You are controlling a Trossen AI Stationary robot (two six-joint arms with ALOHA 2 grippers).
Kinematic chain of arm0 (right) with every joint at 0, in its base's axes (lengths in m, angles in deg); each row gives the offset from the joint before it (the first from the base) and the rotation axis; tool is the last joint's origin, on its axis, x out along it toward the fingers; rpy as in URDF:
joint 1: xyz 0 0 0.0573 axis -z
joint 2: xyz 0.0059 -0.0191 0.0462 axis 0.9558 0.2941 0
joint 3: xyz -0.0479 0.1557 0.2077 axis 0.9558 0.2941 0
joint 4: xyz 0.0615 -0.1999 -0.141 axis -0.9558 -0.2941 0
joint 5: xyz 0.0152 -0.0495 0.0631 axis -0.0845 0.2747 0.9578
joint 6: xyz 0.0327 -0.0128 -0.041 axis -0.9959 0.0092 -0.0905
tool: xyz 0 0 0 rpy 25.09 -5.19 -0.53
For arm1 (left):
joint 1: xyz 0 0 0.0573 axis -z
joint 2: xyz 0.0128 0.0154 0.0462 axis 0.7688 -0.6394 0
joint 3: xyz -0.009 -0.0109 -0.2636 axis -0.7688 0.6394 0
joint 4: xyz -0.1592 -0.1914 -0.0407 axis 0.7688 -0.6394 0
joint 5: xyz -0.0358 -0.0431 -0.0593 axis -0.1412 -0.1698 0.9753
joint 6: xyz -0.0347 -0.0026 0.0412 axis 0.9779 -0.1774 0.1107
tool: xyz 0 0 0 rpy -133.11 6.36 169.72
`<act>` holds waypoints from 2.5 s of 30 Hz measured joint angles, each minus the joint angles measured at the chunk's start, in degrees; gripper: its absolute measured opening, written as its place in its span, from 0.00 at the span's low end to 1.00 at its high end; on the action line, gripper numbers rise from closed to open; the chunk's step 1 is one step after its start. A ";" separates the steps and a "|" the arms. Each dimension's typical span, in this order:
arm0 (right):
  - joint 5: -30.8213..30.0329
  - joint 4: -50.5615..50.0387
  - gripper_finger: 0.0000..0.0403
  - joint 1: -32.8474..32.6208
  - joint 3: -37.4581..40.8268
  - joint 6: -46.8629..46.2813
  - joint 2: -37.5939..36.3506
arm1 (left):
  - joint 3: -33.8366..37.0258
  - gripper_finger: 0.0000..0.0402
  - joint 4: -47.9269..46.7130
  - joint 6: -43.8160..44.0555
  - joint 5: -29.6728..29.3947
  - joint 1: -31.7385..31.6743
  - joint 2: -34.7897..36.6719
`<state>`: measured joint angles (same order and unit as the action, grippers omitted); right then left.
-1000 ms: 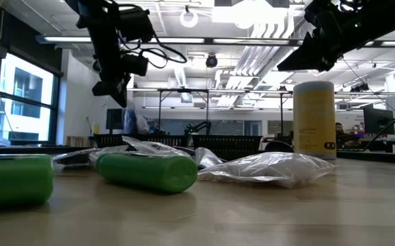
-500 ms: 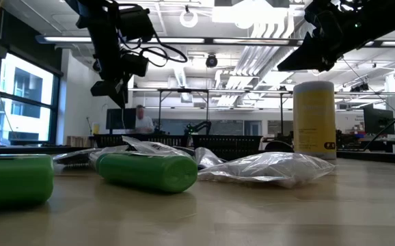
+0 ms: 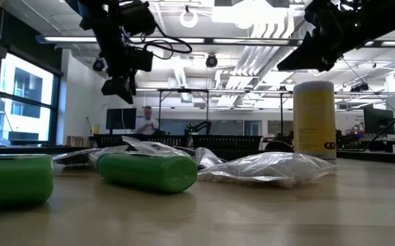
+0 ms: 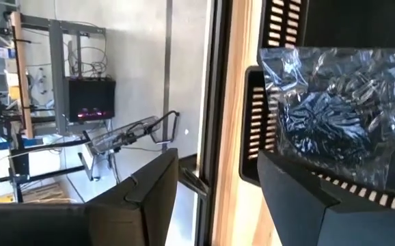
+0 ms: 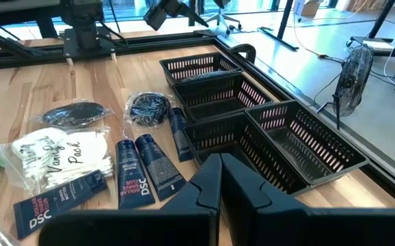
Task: Pick & Place Travel size toiletries
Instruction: Put the blue shave cream into the bottom black bin
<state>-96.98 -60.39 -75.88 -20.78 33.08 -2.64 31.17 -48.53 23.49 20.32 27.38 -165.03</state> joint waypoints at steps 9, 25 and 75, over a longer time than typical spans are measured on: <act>0.00 0.91 0.00 0.00 0.00 0.10 0.00 | -0.02 0.44 3.43 -0.16 6.37 0.02 0.04; -0.02 0.91 0.00 0.00 0.00 0.22 0.00 | -0.04 0.14 12.38 -0.37 20.02 0.03 0.04; 0.02 0.86 0.00 0.00 -0.02 0.66 -0.02 | 22.45 0.00 45.73 -7.68 34.14 13.53 17.94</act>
<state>-96.96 -59.54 -75.88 -20.80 33.74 -2.66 53.62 -2.80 15.81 54.46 40.91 -147.09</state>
